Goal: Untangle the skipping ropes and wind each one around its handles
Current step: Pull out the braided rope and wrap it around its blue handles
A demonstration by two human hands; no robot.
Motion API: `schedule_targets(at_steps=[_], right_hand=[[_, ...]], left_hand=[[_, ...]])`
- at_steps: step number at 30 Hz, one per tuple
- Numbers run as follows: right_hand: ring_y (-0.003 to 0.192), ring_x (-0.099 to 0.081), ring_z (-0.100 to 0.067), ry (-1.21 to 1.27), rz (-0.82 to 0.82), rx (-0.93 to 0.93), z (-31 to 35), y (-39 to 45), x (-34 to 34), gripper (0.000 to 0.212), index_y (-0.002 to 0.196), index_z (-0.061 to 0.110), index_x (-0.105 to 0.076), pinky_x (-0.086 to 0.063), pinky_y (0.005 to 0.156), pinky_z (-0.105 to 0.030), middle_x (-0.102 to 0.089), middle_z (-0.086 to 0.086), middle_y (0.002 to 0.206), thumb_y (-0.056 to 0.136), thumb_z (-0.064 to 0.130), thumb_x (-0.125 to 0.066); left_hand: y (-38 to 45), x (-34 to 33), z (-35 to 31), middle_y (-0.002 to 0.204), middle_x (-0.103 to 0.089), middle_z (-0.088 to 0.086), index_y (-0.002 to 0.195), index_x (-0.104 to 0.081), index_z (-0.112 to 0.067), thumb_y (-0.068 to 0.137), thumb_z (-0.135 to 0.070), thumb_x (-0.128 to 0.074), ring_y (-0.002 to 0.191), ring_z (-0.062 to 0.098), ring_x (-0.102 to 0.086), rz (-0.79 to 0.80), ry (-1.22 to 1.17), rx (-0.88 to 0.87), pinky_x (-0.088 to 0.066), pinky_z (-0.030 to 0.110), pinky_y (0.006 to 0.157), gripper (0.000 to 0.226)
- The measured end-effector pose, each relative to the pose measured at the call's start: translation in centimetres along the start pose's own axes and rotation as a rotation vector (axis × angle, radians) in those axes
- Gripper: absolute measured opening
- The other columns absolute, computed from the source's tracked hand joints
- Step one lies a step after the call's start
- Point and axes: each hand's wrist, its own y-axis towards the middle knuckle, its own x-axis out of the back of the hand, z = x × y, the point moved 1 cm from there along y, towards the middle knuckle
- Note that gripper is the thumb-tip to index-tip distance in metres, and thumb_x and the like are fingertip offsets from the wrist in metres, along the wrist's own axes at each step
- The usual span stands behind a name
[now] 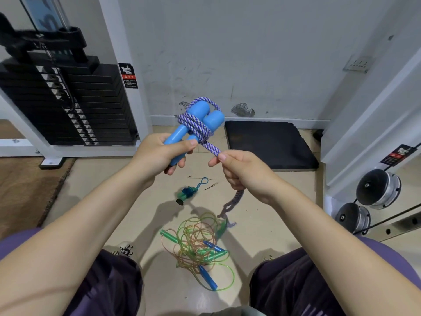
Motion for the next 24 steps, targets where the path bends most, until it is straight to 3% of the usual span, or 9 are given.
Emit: schedule_targets(at_steps=[3, 6, 9, 11, 14, 18, 21, 24], right_hand=[[0.043, -0.018, -0.009, 0.006, 0.019, -0.002, 0.1, -0.2, -0.5, 0.021, 0.092, 0.013, -0.053, -0.013, 0.043, -0.019, -0.028, 0.006, 0.051, 0.105, 0.024, -0.041], [0.041, -0.021, -0.01, 0.002, 0.043, 0.025, 0.1, -0.4, -0.9, 0.031, 0.08, 0.013, -0.046, -0.016, 0.044, -0.023, -0.028, 0.001, 0.052, 0.107, 0.022, -0.036], [0.05, -0.044, -0.015, -0.065, 0.038, 0.092, 0.3, -0.7, -0.9, 0.034, 0.075, 0.011, -0.05, -0.039, 0.051, -0.023, -0.044, -0.005, 0.06, 0.106, 0.018, -0.039], [0.06, -0.051, -0.014, -0.067, 0.004, 0.123, 0.6, -0.8, -0.3, 0.033, 0.074, 0.01, -0.057, -0.044, 0.062, -0.02, -0.052, -0.007, 0.068, 0.104, 0.018, -0.045], [0.057, -0.045, -0.015, -0.042, -0.015, 0.14, 0.9, -0.8, 1.0, 0.031, 0.073, 0.015, -0.064, -0.038, 0.061, -0.024, -0.048, -0.012, 0.067, 0.101, 0.023, -0.052], [0.05, -0.026, -0.013, -0.017, -0.062, 0.144, 0.9, -0.9, 1.9, 0.026, 0.074, 0.015, -0.061, -0.022, 0.049, -0.024, -0.034, -0.001, 0.054, 0.099, 0.017, -0.054], [0.049, -0.037, -0.006, -0.212, -0.171, 0.204, 1.3, -1.0, 2.0, 0.023, 0.073, 0.015, -0.065, -0.03, 0.05, -0.019, -0.047, 0.006, 0.053, 0.095, 0.02, -0.062], [0.056, -0.043, -0.005, -0.401, -0.244, 0.234, 0.9, -0.5, 1.4, 0.024, 0.074, 0.007, -0.07, -0.034, 0.054, -0.022, -0.055, -0.003, 0.062, 0.087, 0.026, -0.073]], left_hand=[[0.5, 0.5, 0.4, 0.053, -0.056, 0.006, 0.08, -0.066, -0.007, 0.086, -0.034, -0.072, 0.038, 0.018, -0.036, -0.085, 0.02, 0.022, -0.029, 0.022, 0.041, 0.028], [0.9, 0.4, 0.8, 0.052, -0.056, 0.006, 0.077, -0.065, -0.009, 0.085, -0.034, -0.073, 0.039, 0.018, -0.038, -0.136, 0.046, 0.052, -0.029, 0.022, 0.042, 0.027], [1.2, 0.1, 1.2, 0.048, -0.055, 0.003, 0.075, -0.064, -0.011, 0.085, -0.032, -0.074, 0.042, 0.02, -0.04, -0.167, 0.108, 0.044, -0.031, 0.023, 0.043, 0.025], [1.1, -0.4, 1.4, 0.045, -0.055, 0.001, 0.074, -0.063, -0.014, 0.085, -0.032, -0.074, 0.041, 0.02, -0.04, -0.148, 0.192, 0.025, -0.032, 0.023, 0.042, 0.023], [0.8, -1.1, 1.8, 0.047, -0.058, 0.0, 0.079, -0.061, -0.017, 0.084, -0.036, -0.075, 0.037, 0.018, -0.04, -0.007, 0.351, 0.061, -0.032, 0.021, 0.04, 0.024], [-0.2, -2.2, 2.1, 0.05, -0.06, 0.002, 0.086, -0.062, -0.012, 0.084, -0.035, -0.075, 0.038, 0.017, -0.042, 0.328, 0.51, 0.126, -0.035, 0.019, 0.04, 0.027], [-1.0, -3.1, 1.8, 0.052, -0.06, 0.002, 0.075, -0.06, -0.015, 0.084, -0.037, -0.075, 0.039, 0.017, -0.044, 0.533, 0.591, 0.14, -0.036, 0.02, 0.042, 0.027], [-1.7, -3.5, 1.5, 0.053, -0.06, 0.004, 0.068, -0.057, -0.019, 0.083, -0.038, -0.075, 0.039, 0.016, -0.042, 0.678, 0.646, 0.134, -0.035, 0.022, 0.045, 0.031]])
